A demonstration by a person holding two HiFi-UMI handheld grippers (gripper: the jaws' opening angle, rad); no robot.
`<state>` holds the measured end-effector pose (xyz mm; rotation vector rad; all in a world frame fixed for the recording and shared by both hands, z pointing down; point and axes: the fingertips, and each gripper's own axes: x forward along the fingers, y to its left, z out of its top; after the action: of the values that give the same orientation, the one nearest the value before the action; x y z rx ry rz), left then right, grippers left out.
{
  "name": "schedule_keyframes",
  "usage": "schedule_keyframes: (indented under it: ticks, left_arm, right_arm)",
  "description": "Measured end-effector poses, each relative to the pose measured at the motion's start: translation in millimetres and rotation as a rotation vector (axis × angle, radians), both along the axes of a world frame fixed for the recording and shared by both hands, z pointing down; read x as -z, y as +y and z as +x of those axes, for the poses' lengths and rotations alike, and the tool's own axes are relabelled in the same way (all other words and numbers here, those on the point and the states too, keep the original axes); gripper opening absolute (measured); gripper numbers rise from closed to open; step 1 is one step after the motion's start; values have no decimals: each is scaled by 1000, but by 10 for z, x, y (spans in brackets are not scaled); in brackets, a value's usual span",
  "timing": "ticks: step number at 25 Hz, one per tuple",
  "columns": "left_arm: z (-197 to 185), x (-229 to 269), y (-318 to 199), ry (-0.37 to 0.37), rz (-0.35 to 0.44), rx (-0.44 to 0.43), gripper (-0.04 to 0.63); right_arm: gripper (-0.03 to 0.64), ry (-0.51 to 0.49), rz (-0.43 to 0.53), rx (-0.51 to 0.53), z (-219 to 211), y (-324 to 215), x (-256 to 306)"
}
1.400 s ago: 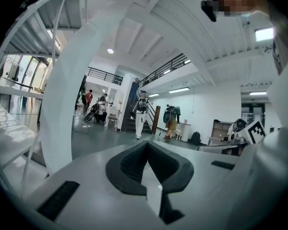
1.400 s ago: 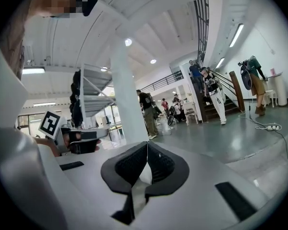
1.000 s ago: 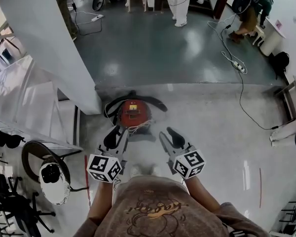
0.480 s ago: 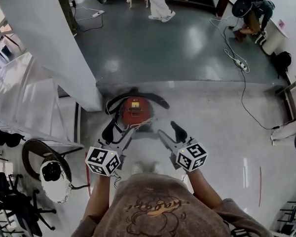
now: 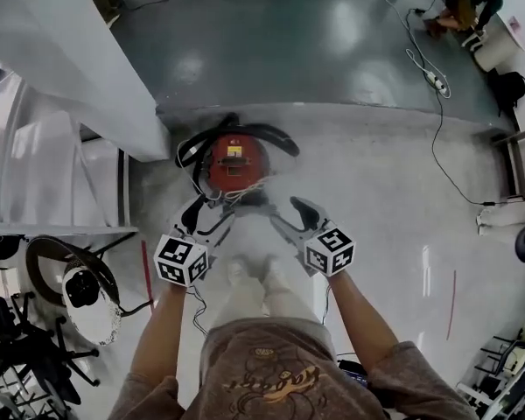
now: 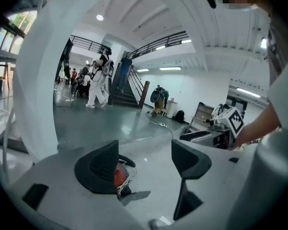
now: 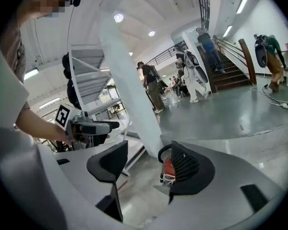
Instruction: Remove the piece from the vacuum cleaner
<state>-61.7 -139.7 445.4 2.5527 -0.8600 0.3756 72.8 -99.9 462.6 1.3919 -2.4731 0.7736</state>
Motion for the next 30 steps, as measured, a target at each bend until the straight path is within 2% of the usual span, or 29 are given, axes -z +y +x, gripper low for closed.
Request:
schedule_keyframes:
  ticks: [4, 15, 19, 25, 30]
  left_arm:
    - [54, -760, -90, -57, -82, -30, 319]
    - [388, -2788, -10, -162, -243, -154, 319]
    - [544, -3374, -22, -197, -251, -209, 319]
    - [691, -4073, -96, -238, -267, -266, 319]
    - [760, -4308, 74, -341, -234, -386, 319]
  right_arm:
    - [252, 65, -84, 52, -6, -42, -698]
    - [252, 121, -273, 59, -40, -34, -2652]
    - [252, 187, -266, 110, -44, -141, -3179]
    - [252, 341, -242, 312, -122, -175, -3927]
    - [252, 365, -253, 391, -210, -141, -4171]
